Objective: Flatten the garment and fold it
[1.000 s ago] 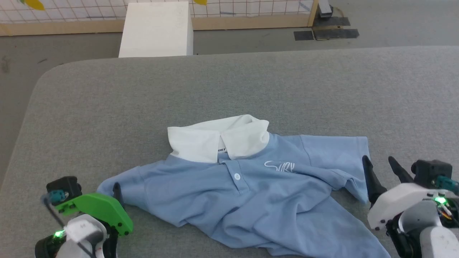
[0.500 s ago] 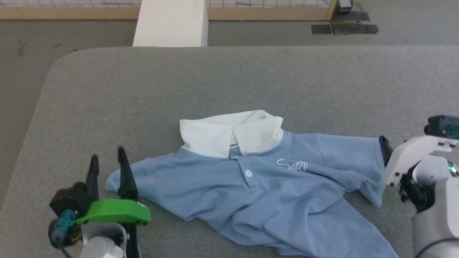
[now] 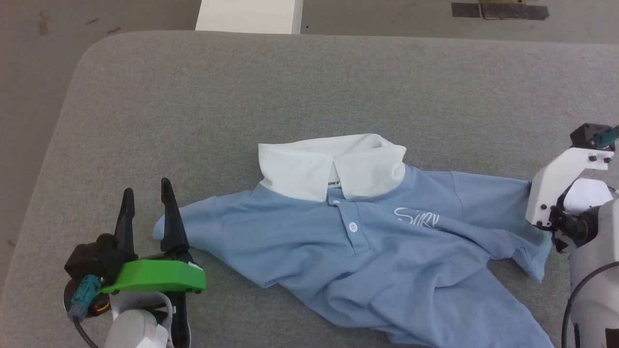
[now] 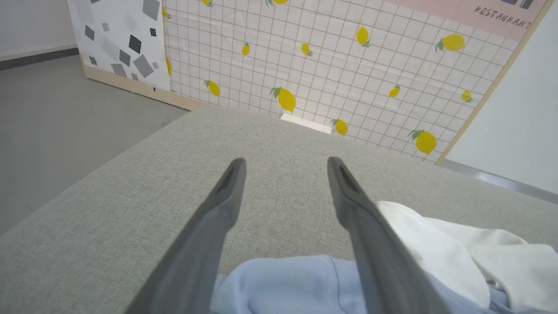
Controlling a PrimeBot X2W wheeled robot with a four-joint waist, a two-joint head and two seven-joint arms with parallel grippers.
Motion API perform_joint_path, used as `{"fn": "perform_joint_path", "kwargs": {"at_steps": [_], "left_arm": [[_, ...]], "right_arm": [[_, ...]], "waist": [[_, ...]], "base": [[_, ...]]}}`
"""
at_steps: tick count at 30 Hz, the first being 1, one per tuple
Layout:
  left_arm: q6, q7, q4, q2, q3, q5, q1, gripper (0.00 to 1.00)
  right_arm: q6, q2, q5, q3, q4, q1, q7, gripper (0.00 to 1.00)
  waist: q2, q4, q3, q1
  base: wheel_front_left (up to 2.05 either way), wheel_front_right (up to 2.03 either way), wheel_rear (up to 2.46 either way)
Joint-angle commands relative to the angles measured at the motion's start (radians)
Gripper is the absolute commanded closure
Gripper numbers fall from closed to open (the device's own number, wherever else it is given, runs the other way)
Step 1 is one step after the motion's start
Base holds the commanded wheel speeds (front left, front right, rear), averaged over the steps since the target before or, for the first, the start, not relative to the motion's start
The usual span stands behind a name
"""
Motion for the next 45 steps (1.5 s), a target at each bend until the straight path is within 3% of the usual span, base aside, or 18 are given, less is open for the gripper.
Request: {"fn": "perform_joint_path", "kwargs": {"at_steps": [1,8,12,20,29,30,31,32,39,45], "left_arm": [[0.007,-0.004,0.002,-0.004,0.0,0.003,-0.015,0.0],[-0.033,-0.004,0.08,0.001,-0.015,0.036,-0.022,0.0],[-0.072,0.091,0.16,0.038,-0.045,0.033,-0.073,0.0],[-0.046,0.542,0.315,0.16,-0.057,0.043,-0.236,0.0],[-0.071,0.997,0.347,0.217,-0.096,-0.012,-0.26,0.0],[-0.077,1.039,0.344,0.219,-0.1,-0.022,-0.255,0.03],[-0.085,1.089,0.34,0.222,-0.104,-0.038,-0.249,0.81],[-0.094,1.122,0.332,0.224,-0.107,-0.049,-0.246,1.0],[-0.146,1.205,0.204,0.283,-0.138,-0.06,-0.298,1.0],[-0.185,1.106,0.096,0.419,-0.198,0.03,-0.481,1.0]], "right_arm": [[-0.001,-0.004,0.006,0.001,-0.006,0.017,-0.023,1.0],[-0.001,-0.059,0.008,-0.014,-0.1,0.068,-0.112,1.0],[-0.001,-0.069,0.029,0.007,-0.139,0.097,-0.107,1.0],[-0.001,-0.048,0.051,0.047,-0.211,0.114,-0.087,1.0],[-0.001,-0.04,0.075,0.09,-0.246,0.112,-0.073,1.0],[-0.001,-0.042,0.077,0.094,-0.248,0.111,-0.072,1.0],[-0.001,-0.044,0.079,0.097,-0.25,0.111,-0.071,1.0],[-0.001,-0.048,0.08,0.102,-0.252,0.11,-0.069,1.0],[-0.001,-0.101,0.094,0.175,-0.288,0.056,-0.05,1.0],[-0.001,-0.198,0.099,0.294,-0.327,-0.1,-0.029,1.0]], "waist": [[0.0,-0.001,-0.001,0.0],[0.0,-0.023,-0.027,0.0],[0.0,-0.044,-0.032,0.0],[0.0,-0.082,-0.014,0.0],[0.0,-0.111,0.018,0.0],[0.0,-0.113,0.02,0.0],[0.0,-0.115,0.022,0.0],[0.0,-0.116,0.024,0.0],[0.0,-0.124,0.04,0.0],[0.0,-0.143,0.079,0.0]], "base": [[0.0,0.0,0.0],[0.0,0.0,0.0],[0.0,0.0,0.0],[0.0,0.0,0.0],[0.0,0.0,0.0],[0.0,0.0,0.0],[0.0,0.0,0.0],[0.0,0.0,0.0],[0.0,0.0,0.0],[0.0,0.0,0.0]]}}
